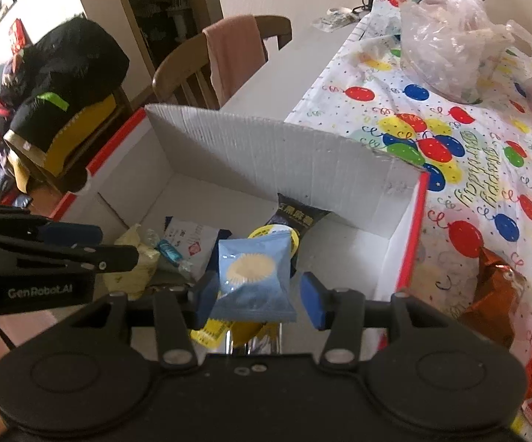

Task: Organize snacks
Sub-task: 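Open both tools to drop the blue pouch and white bag into the box, then move both open tools back over the red chip bag and Oreo bag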

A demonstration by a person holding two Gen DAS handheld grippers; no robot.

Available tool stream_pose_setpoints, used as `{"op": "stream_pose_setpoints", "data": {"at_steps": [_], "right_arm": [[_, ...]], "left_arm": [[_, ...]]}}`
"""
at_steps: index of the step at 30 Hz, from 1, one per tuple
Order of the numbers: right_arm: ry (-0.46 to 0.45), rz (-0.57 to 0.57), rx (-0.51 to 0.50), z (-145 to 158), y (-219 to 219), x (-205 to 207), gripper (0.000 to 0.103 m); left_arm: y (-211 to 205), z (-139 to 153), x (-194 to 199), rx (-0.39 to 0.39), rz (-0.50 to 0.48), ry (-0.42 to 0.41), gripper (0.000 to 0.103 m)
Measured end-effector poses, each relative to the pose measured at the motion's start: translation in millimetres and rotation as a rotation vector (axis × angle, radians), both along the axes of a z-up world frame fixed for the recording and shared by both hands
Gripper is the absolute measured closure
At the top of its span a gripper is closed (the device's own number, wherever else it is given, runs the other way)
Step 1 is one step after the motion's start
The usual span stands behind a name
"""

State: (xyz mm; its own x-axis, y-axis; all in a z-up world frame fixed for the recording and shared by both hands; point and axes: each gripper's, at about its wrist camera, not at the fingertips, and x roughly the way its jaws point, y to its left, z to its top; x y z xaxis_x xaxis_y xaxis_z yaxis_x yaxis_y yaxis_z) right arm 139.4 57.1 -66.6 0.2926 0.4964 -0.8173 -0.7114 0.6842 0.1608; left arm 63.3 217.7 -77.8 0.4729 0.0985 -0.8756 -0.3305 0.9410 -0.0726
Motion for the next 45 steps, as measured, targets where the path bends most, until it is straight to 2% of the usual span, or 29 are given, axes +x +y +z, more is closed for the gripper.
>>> {"op": "stream_pose_setpoints", "data": {"at_steps": [12,14,19,21,23,24,26,28,31,34,36,45], "right_arm": [[-0.018,-0.024,0.117,35,-49,-20,0.045],[-0.021,-0.03,0.134,40,-58,-23,0.043],[-0.035,-0.042,0.159,51,-83,-31,0.039],[-0.041,-0.054,0.174,56,-97,-35,0.032],[-0.054,-0.069,0.185,60,-111,-37,0.03],[-0.059,-0.076,0.188,61,-118,-37,0.027],[-0.068,-0.096,0.191,63,-132,-37,0.022],[-0.067,-0.117,0.194,63,-145,-36,0.021],[-0.079,-0.147,0.193,64,-162,-34,0.016],[-0.081,-0.174,0.198,64,-181,-31,0.012],[-0.093,-0.194,0.2,65,-193,-29,0.005],[-0.112,-0.262,0.185,60,-251,-12,0.0]], "left_arm": [[-39,33,-20,0.016,-0.062,-0.103,0.061],[-48,37,-23,0.024,-0.071,-0.12,0.053],[-68,47,-27,0.024,-0.095,-0.157,0.05],[-76,50,-29,0.019,-0.106,-0.173,0.044],[-87,53,-30,0.016,-0.122,-0.197,0.036],[-92,55,-30,0.015,-0.131,-0.208,0.036],[-105,58,-29,0.014,-0.154,-0.22,0.036],[-117,59,-27,0.004,-0.179,-0.233,0.035],[-135,61,-23,-0.006,-0.207,-0.253,0.027],[-152,62,-15,-0.014,-0.227,-0.262,0.026],[-162,61,-10,-0.023,-0.238,-0.263,0.026],[-212,51,24,-0.054,-0.279,-0.26,0.022]]}}
